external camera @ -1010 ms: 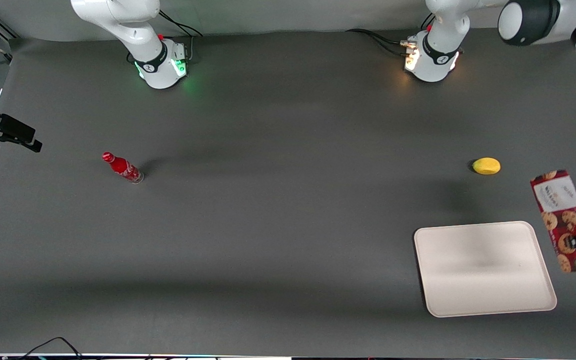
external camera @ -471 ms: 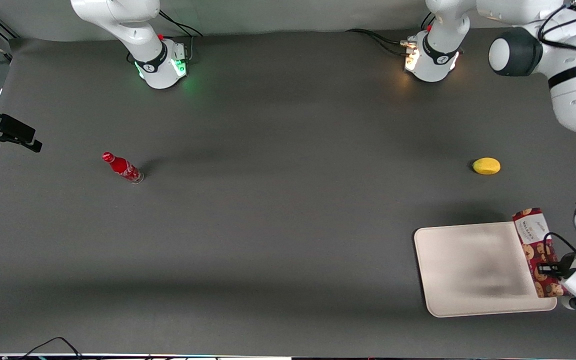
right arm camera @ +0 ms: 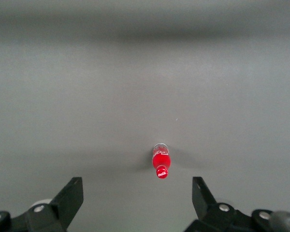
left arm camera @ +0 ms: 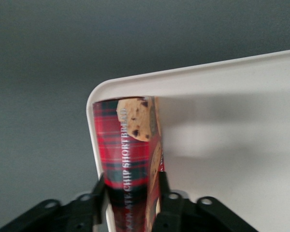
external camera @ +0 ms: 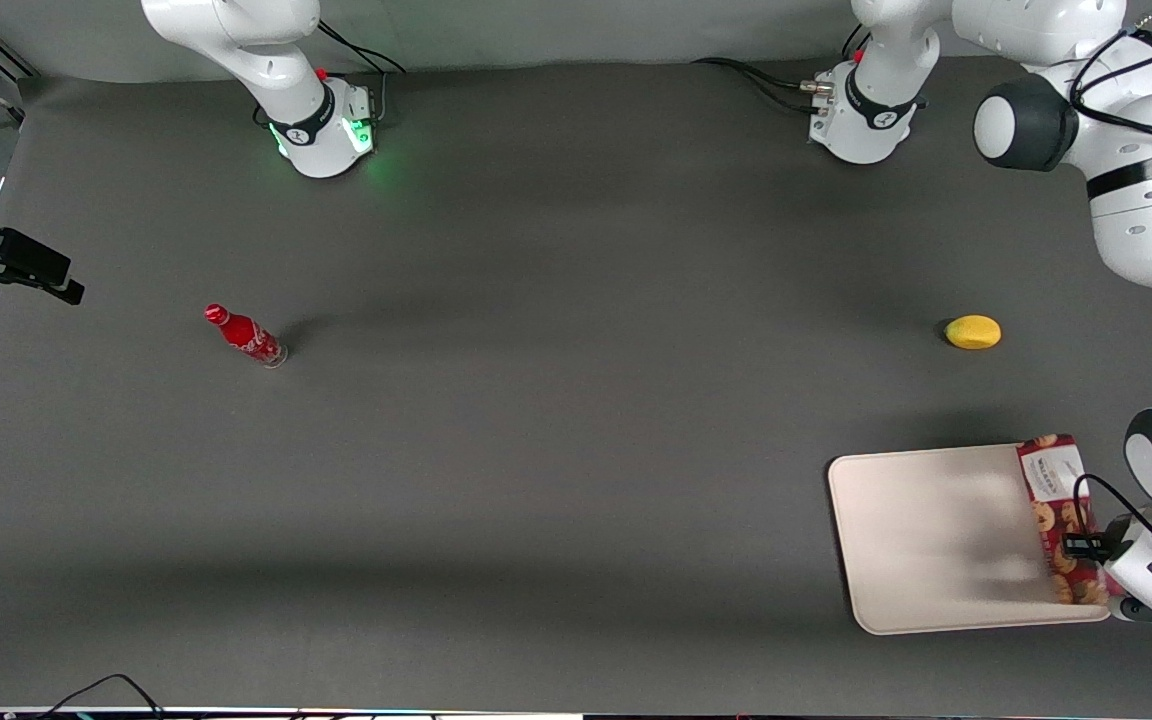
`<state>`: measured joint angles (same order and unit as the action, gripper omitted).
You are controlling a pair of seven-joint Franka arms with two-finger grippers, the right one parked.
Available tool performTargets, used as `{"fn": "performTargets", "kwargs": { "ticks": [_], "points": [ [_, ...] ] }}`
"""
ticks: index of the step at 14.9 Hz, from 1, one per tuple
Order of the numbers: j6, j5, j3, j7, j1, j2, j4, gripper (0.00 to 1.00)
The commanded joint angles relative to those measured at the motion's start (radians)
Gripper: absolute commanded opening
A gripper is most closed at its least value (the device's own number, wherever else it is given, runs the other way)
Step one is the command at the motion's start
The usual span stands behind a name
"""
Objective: Place red cookie box on tray
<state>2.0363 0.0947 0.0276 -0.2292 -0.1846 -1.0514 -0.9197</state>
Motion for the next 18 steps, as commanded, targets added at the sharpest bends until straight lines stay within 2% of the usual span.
{"fn": "performTargets", "kwargs": {
  "ticks": [1, 8, 11, 13, 15, 16, 18],
  "points": [
    [-0.100, -0.013, 0.038, -0.030, 0.000, 0.051, 0.004, 1.00],
    [-0.531, -0.013, 0.032, -0.010, 0.039, 0.362, 0.013, 1.00],
    [-0.719, -0.012, 0.029, 0.106, 0.088, 0.517, 0.001, 1.00],
    [-0.855, -0.012, -0.023, 0.197, 0.105, 0.632, -0.020, 1.00],
    [-0.874, -0.029, -0.092, 0.282, 0.103, 0.779, -0.178, 1.00],
    [-0.846, -0.061, -0.104, 0.321, 0.103, 0.857, -0.282, 1.00],
    [-0.716, -0.090, -0.129, 0.369, 0.102, 1.035, -0.545, 1.00]
  ]
}}
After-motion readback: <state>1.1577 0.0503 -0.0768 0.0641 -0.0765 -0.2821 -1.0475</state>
